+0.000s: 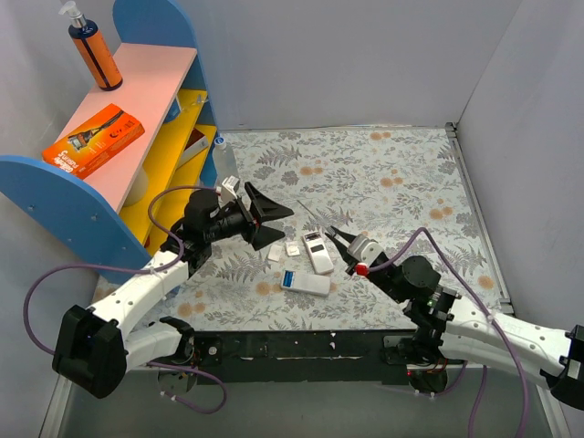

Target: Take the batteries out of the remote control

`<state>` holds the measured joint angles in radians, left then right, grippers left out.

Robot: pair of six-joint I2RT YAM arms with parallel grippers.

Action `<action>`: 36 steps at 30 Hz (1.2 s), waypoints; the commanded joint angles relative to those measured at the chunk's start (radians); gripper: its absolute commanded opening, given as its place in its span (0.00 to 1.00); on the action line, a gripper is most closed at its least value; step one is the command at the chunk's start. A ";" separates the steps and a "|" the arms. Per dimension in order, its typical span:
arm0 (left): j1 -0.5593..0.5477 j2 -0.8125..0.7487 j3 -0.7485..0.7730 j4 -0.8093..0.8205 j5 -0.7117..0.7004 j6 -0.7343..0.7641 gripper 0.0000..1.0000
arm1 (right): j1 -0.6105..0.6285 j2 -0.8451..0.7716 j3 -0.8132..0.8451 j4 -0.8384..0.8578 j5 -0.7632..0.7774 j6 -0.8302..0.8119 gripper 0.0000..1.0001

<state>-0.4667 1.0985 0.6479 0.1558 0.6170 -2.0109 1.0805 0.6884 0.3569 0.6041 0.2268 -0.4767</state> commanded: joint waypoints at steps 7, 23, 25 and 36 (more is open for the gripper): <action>-0.003 0.018 0.194 -0.363 -0.043 0.289 0.98 | -0.001 -0.083 0.223 -0.573 -0.013 0.081 0.01; 0.020 0.189 0.128 -0.506 -0.117 0.595 0.42 | 0.001 0.164 0.436 -0.988 -0.320 0.108 0.01; 0.020 0.201 0.101 -0.504 -0.126 0.597 0.36 | 0.001 0.181 0.430 -0.986 -0.323 0.116 0.01; 0.019 0.322 -0.030 -0.342 -0.028 0.577 0.00 | -0.008 0.258 0.424 -0.893 -0.391 0.119 0.01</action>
<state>-0.4526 1.3983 0.6456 -0.2684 0.5446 -1.4345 1.0775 0.9268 0.7574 -0.3527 -0.0929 -0.3470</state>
